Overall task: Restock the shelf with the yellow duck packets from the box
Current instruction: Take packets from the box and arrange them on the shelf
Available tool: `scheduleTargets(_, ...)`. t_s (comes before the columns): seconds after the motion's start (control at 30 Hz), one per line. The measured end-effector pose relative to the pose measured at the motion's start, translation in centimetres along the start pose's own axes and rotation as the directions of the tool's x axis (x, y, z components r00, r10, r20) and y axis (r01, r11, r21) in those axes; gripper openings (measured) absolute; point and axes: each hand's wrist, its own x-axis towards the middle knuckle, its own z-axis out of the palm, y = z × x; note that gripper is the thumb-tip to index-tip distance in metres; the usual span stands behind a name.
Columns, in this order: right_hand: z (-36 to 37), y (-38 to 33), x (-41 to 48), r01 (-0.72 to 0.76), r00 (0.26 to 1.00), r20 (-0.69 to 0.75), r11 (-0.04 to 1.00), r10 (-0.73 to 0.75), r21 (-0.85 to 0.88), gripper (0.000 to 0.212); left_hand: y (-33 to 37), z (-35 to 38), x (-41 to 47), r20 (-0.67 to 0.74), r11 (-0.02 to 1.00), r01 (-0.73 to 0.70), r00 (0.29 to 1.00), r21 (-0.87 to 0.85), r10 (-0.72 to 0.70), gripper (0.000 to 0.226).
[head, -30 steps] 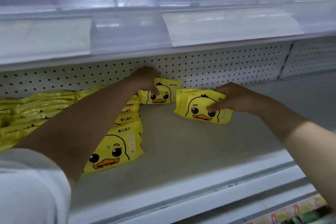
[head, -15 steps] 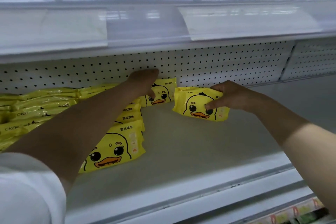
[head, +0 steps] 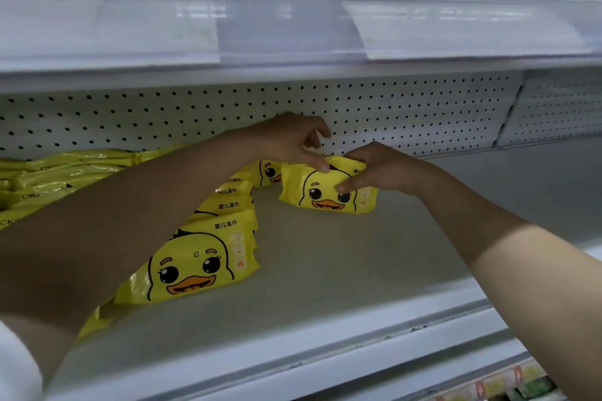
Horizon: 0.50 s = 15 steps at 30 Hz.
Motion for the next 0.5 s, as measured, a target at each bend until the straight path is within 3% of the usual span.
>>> scheduleTargets(0.07,0.5,-0.8,0.5,0.021,1.0,0.008,1.0,-0.021,-0.007,0.029,0.4,0.7,0.2,0.088,0.994,-0.005,0.996,0.114,-0.005,0.069)
scheduleTargets(0.23,1.3,-1.4,1.7,0.042,0.986,-0.159,0.997,-0.051,-0.062,0.042,-1.0,1.1,0.5,-0.001,0.979,0.053,0.999,0.195,-0.054,0.039)
scheduleTargets(0.5,3.9,-0.6,3.5,0.057,0.913,-0.406,0.998,-0.044,0.021,0.056,-3.3,1.3,0.0,-0.069,0.96,0.183,0.983,0.211,-0.172,0.04)
